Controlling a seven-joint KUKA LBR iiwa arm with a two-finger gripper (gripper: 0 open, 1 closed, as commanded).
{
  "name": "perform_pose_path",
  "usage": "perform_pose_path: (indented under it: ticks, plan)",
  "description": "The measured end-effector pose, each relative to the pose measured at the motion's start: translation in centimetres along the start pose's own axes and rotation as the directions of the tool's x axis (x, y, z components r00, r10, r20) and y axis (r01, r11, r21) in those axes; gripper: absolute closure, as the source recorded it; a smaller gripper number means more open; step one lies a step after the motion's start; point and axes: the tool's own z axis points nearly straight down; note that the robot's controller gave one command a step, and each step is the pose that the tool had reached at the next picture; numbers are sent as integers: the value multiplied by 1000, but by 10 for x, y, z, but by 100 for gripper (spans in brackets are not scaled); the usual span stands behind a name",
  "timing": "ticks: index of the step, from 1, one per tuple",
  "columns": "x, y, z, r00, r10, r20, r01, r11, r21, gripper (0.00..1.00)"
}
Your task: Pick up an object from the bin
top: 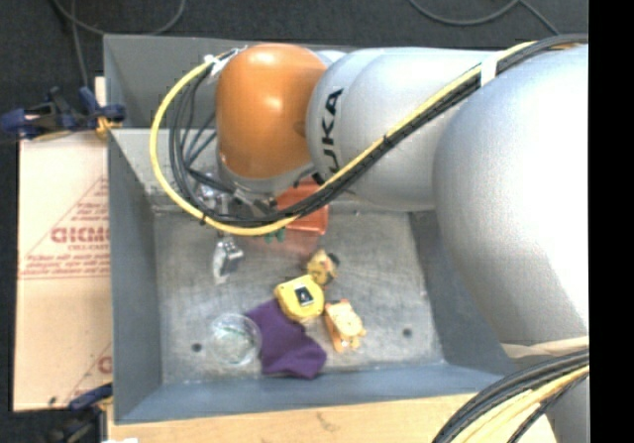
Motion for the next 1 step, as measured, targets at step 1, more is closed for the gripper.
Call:
perform_pose_path:
  ticks: [1]
  plan:
    - [0,0,0,1000,1,0,-1,1000,0,0]
